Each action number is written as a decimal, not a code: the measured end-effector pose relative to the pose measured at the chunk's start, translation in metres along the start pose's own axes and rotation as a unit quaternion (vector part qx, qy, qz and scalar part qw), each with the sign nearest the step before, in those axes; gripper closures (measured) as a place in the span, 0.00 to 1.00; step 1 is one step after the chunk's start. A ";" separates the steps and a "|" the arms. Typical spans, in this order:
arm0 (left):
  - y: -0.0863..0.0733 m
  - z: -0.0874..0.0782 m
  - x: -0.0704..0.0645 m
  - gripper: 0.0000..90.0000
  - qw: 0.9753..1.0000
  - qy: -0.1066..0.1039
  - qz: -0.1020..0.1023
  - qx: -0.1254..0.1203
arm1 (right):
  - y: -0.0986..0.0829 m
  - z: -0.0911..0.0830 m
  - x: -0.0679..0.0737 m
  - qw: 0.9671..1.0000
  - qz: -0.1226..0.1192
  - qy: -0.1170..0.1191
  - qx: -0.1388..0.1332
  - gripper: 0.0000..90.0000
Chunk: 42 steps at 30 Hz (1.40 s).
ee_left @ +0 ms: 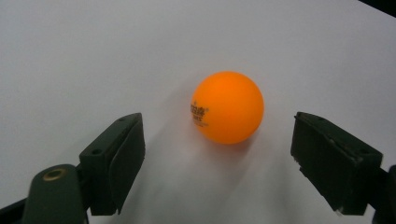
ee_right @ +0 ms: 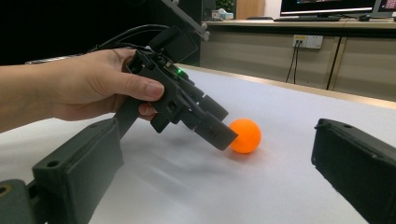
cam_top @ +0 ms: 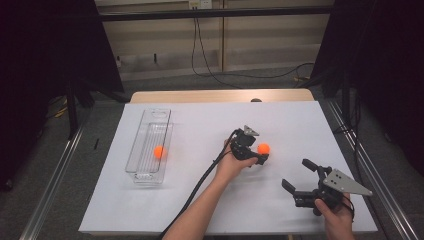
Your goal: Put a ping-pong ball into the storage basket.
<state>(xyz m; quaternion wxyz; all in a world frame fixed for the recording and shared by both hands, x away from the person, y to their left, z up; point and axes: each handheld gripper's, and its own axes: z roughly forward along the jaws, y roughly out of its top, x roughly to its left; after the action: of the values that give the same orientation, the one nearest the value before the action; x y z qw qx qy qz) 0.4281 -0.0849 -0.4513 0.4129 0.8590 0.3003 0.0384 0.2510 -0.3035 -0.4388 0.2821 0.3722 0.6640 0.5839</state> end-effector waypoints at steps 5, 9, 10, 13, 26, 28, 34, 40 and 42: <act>0.001 0.005 -0.001 0.23 1.000 0.003 0.002 0.001 | 0.000 0.000 0.000 1.000 0.000 -0.001 0.001 0.02; 0.003 0.008 -0.003 0.25 1.000 -0.001 -0.001 0.000 | 0.000 0.000 0.000 1.000 -0.001 0.000 0.000 0.02; 0.004 0.008 -0.003 0.26 1.000 -0.002 -0.002 -0.003 | 0.000 0.000 -0.001 1.000 -0.001 0.000 0.000 0.02; 0.005 0.010 -0.004 0.29 1.000 -0.002 0.000 -0.003 | 0.000 0.000 0.000 1.000 0.001 -0.001 0.000 0.02; 0.007 0.021 -0.005 0.41 1.000 -0.006 0.007 0.004 | 0.000 -0.001 -0.001 1.000 0.000 -0.001 -0.001 0.02; 0.007 0.021 -0.005 0.43 1.000 -0.006 0.006 0.006 | 0.000 -0.001 -0.001 1.000 0.000 -0.001 -0.001 0.02; 0.008 0.021 -0.004 0.50 1.000 0.000 0.015 0.007 | -0.001 -0.001 -0.001 1.000 0.001 -0.001 0.000 0.02; 0.008 0.023 -0.004 0.51 1.000 0.003 0.018 0.003 | 0.000 -0.001 -0.002 1.000 0.000 -0.001 0.000 0.02; 0.009 0.024 -0.005 0.52 1.000 0.006 0.020 0.003 | -0.001 -0.001 -0.002 1.000 0.001 -0.001 0.000 0.02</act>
<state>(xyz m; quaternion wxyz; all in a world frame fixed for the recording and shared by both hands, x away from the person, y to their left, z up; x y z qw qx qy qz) 0.4358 -0.1081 -0.4596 0.4077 0.8658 0.2857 0.0510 0.2507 -0.3055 -0.4392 0.2823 0.3735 0.6632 0.5839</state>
